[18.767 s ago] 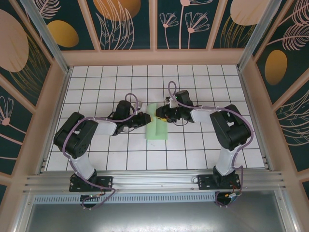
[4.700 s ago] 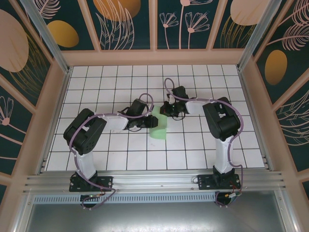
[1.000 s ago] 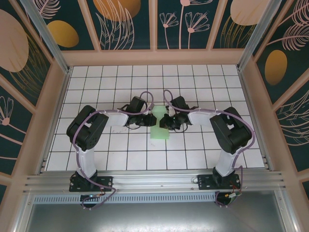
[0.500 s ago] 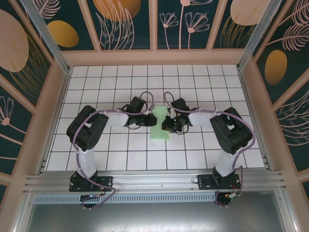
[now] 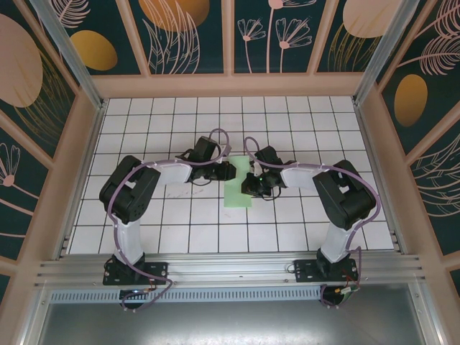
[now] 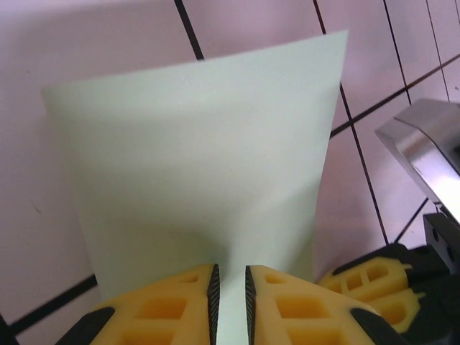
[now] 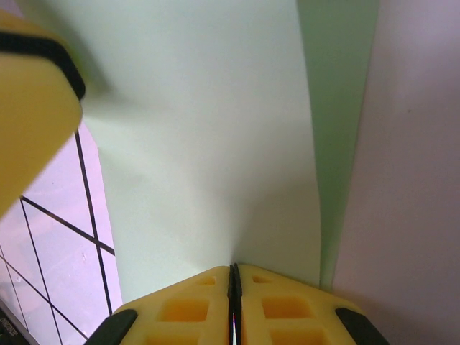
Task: Fold a paper plane with a square sheet of paper (fold left side to right side)
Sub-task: First fold the square sheet of paper in half at the center of the table.
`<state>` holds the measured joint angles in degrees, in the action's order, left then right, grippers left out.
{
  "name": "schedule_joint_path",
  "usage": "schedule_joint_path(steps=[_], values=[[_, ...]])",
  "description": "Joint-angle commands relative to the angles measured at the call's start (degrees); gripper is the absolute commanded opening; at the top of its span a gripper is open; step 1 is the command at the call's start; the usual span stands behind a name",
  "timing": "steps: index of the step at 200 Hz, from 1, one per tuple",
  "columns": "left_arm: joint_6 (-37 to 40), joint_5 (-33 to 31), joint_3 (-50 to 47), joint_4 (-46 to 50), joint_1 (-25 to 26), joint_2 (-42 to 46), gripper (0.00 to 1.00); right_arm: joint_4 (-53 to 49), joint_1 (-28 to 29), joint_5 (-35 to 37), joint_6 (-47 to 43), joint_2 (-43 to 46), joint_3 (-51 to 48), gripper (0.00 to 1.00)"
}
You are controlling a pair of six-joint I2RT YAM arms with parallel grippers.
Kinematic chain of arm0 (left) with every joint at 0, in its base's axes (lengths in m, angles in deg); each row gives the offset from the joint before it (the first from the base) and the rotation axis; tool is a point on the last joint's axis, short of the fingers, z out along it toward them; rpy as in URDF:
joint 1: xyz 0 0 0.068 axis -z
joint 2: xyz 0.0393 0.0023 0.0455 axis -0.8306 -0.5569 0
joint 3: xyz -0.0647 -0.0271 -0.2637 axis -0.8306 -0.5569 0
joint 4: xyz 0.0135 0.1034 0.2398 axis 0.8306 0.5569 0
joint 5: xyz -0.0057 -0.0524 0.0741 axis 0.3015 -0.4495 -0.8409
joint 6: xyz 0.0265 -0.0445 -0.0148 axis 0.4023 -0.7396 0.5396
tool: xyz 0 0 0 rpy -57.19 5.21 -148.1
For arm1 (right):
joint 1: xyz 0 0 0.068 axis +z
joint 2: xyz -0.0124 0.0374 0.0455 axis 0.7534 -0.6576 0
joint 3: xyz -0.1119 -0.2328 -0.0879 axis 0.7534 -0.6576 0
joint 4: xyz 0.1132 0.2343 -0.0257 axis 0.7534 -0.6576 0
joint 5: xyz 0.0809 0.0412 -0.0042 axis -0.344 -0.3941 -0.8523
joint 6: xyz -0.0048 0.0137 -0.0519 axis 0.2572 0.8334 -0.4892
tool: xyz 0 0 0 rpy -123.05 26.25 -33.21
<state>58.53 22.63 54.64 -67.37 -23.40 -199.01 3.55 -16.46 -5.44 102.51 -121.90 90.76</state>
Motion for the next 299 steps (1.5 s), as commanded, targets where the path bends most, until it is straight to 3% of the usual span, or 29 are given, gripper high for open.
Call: schedule_joint_path(steps=[1, 92, 221, 265, 299], values=[[-0.4, -1.3, 1.3, 0.4, -0.7, -2.9, 0.19, -4.8, 0.3, 3.6, -0.9, -0.2, -2.0, 0.12], [-1.0, -3.2, 3.6, -0.3, -2.6, -5.5, 0.17, -6.5, 0.3, 4.1, -2.1, -0.5, -2.5, 0.12], [-1.0, -5.7, 16.4, 3.4, -7.0, -14.2, 0.18, -6.7, 0.1, 4.2, -3.4, -0.1, -3.7, 0.12], [0.3, -7.1, 13.8, 3.4, -7.3, -5.3, 0.23, -0.2, -0.4, 2.1, -4.2, 2.4, -2.7, 0.17], [-2.3, -5.2, 2.9, 0.6, -7.3, 6.5, 0.23, 6.1, -0.7, 0.6, -4.0, 7.9, -0.8, 0.34]])
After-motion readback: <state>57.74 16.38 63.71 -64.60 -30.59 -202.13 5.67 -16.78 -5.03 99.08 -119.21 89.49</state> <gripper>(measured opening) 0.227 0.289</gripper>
